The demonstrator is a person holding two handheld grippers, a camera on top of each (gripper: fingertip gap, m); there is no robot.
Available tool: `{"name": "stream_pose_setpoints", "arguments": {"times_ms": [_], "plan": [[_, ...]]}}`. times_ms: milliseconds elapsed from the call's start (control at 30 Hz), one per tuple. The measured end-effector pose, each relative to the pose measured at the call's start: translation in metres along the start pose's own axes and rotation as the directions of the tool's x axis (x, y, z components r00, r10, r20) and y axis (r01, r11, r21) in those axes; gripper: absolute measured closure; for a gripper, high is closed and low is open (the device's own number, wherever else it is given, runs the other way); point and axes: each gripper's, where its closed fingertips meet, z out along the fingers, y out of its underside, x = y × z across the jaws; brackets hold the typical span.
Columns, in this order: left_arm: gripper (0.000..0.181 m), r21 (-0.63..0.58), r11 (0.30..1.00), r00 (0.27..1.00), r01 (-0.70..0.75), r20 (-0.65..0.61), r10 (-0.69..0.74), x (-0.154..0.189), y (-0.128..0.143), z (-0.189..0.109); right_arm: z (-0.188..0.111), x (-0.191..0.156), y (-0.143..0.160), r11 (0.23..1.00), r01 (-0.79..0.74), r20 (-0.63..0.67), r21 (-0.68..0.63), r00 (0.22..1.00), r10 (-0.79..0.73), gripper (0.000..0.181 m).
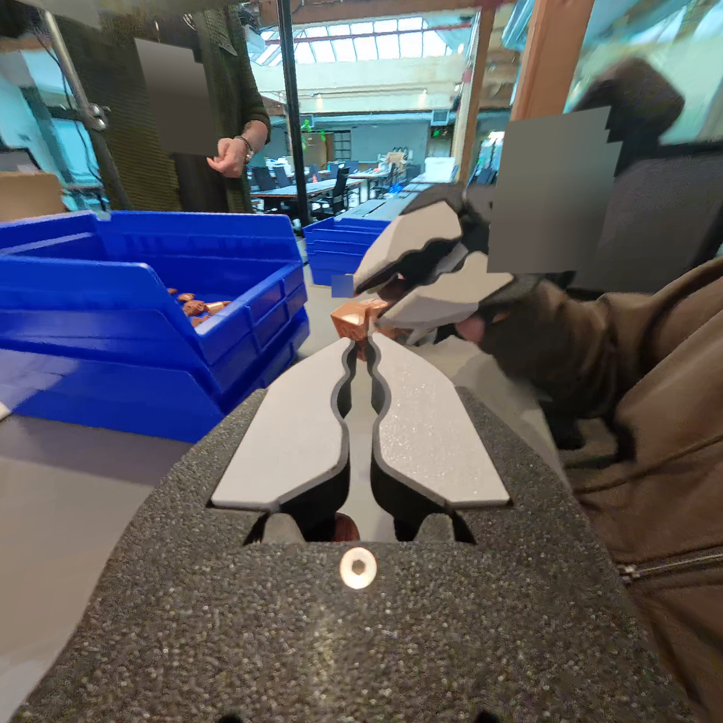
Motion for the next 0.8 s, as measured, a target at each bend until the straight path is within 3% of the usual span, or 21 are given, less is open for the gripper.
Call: {"name": "stream_pose_setpoints", "arguments": {"times_ms": [100,200,500,800], "plan": [[0.177,-0.041,0.983,0.982,-0.177,0.051,0.179,0.005,0.004,0.003,0.001,-0.004,0.002,0.994,-0.106,0.057,0.012,0.993,0.106,0.166],[0.177,-0.072,0.957,0.954,-0.281,0.091,0.287,0.005,0.006,0.005,0.000,-0.007,0.002,0.993,-0.119,0.078,0.016,0.990,0.117,0.169],[0.177,-0.127,0.919,0.906,-0.372,0.164,0.389,0.000,0.010,0.007,0.002,-0.009,0.007,0.999,-0.025,0.050,-0.021,0.998,0.026,0.164],[0.177,-0.207,0.811,0.802,-0.547,0.149,0.579,0.006,0.018,0.009,0.001,-0.016,0.011,0.996,0.078,0.078,-0.052,0.994,-0.074,0.167]]}}
